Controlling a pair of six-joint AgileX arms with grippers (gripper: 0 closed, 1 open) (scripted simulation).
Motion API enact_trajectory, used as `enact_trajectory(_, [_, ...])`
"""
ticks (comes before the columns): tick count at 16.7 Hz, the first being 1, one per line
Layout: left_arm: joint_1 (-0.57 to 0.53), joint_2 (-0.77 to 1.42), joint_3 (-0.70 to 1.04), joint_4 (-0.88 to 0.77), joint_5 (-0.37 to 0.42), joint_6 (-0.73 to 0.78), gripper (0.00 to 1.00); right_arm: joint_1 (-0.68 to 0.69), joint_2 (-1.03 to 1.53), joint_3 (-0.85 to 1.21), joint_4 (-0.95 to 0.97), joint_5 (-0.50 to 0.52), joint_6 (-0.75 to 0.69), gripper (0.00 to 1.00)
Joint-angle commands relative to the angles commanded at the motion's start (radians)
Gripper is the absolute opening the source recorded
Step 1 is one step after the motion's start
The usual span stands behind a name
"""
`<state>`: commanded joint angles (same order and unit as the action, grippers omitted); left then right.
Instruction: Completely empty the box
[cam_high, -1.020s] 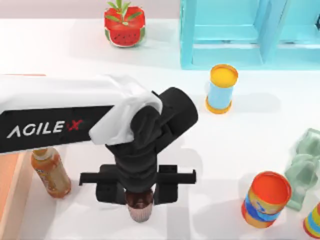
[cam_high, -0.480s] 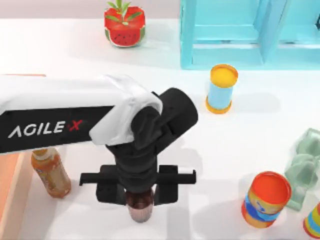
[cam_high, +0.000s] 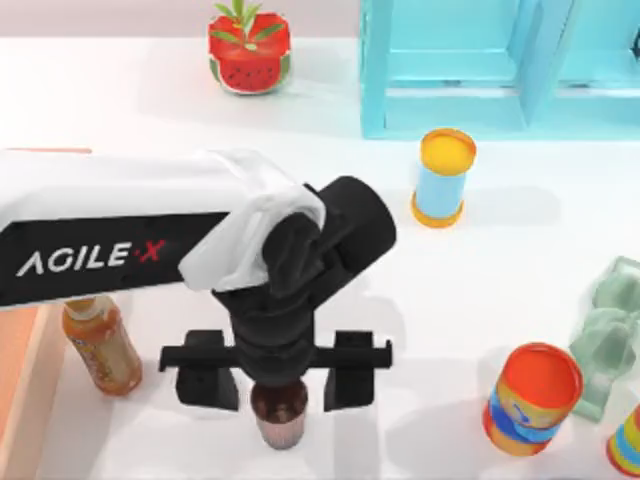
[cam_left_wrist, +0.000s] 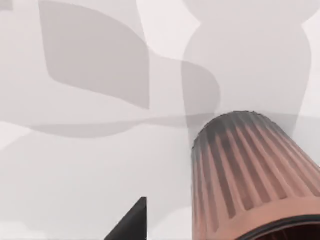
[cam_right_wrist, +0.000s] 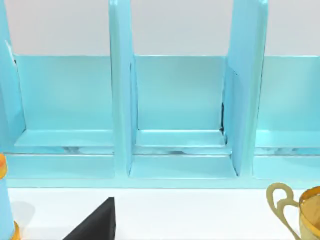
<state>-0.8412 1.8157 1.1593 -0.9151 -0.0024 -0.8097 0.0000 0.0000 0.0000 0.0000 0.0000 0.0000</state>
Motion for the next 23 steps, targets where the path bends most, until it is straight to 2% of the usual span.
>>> enact_trajectory(10, [0.0, -0.003, 0.015, -0.014, 0.0, -0.001, 1.0, 0.0, 0.0, 0.0, 0.0, 0.0, 0.0, 1.0])
enact_trajectory(19, [-0.006, -0.063, 0.254, -0.333, 0.0, -0.005, 1.0, 0.0, 0.0, 0.0, 0.0, 0.0, 0.0, 1.0])
enact_trajectory(23, [-0.003, -0.084, 0.306, -0.39, 0.0, -0.005, 1.0, 0.0, 0.0, 0.0, 0.0, 0.0, 0.0, 1.0])
